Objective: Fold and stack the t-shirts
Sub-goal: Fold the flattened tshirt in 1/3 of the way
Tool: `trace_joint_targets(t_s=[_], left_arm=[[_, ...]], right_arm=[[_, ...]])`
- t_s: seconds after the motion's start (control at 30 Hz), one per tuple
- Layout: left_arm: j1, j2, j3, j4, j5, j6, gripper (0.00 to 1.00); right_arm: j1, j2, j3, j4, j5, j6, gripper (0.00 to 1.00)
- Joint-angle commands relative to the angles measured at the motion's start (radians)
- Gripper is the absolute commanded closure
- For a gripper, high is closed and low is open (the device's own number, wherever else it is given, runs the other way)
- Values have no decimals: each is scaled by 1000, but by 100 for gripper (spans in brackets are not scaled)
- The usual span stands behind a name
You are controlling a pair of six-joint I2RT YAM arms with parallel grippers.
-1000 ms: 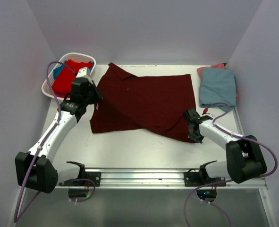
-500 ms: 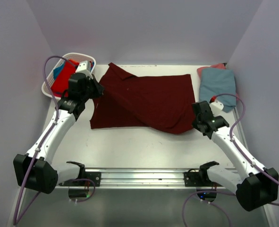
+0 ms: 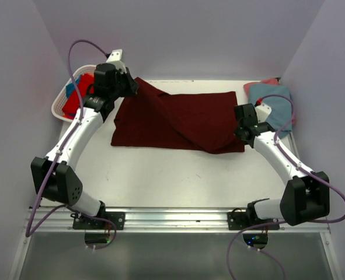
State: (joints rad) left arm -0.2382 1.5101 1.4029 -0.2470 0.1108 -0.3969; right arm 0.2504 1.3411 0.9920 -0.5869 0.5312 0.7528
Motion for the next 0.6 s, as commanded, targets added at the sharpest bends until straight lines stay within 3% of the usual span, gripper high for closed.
trace_joint_targets(t_s=[0.0, 0.17, 0.23, 0.57], left_arm=[[-70, 12, 67, -179, -46, 75, 100], [-76, -151, -290, -228, -162, -16, 100], [-76, -171, -335, -241, -190, -34, 100], [-70, -103, -272, -249, -273, -62, 100]], right_arm=[[-2, -3, 34, 58, 1, -6, 100], [-2, -62, 2, 56, 9, -24, 100], [-3, -74, 5, 55, 12, -36, 100], [-10, -17, 80, 71, 16, -49, 100]])
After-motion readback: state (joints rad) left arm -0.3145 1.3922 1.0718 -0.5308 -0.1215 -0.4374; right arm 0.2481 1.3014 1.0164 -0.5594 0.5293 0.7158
